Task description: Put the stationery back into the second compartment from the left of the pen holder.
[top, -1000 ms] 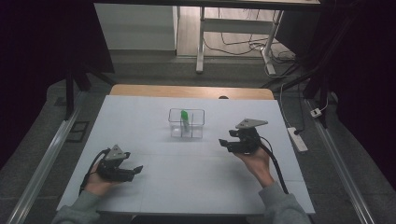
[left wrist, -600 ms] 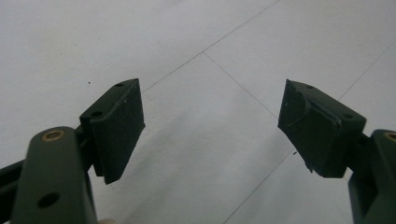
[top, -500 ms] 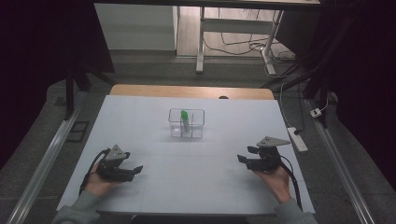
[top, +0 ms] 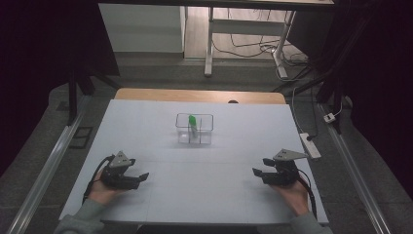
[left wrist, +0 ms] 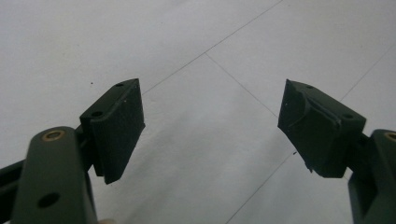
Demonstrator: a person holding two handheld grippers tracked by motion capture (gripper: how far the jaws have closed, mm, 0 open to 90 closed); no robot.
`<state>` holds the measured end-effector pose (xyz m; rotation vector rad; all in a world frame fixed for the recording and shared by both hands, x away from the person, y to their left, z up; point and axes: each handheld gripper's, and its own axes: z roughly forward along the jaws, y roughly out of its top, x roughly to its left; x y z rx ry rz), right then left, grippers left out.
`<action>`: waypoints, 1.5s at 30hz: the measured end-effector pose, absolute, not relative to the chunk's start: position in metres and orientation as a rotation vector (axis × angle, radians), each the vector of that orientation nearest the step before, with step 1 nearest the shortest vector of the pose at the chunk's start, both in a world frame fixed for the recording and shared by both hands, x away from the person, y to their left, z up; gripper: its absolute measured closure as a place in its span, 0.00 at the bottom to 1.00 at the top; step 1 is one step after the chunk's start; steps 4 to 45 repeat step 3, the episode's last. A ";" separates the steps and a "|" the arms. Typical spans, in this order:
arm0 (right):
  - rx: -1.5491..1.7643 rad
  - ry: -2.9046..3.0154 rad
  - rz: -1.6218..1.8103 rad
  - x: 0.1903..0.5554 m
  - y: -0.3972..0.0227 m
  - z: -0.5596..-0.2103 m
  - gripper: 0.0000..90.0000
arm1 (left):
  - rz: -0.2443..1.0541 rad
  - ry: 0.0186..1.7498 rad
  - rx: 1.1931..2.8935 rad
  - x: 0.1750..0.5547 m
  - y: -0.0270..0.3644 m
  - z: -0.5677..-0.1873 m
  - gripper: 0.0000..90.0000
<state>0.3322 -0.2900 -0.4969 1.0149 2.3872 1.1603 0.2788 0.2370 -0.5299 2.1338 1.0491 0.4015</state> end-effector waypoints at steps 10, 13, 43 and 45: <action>1.004 2.392 1.159 0.332 -0.289 -0.497 0.40 | 0.403 1.050 2.133 0.279 0.237 -0.530 0.24; 1.004 2.392 1.159 0.332 -0.289 -0.497 0.40 | 0.403 1.050 2.133 0.279 0.237 -0.530 0.24; 1.004 2.392 1.159 0.332 -0.289 -0.497 0.40 | 0.403 1.050 2.133 0.279 0.237 -0.530 0.24; 1.004 2.392 1.159 0.332 -0.289 -0.497 0.40 | 0.403 1.050 2.133 0.279 0.237 -0.530 0.24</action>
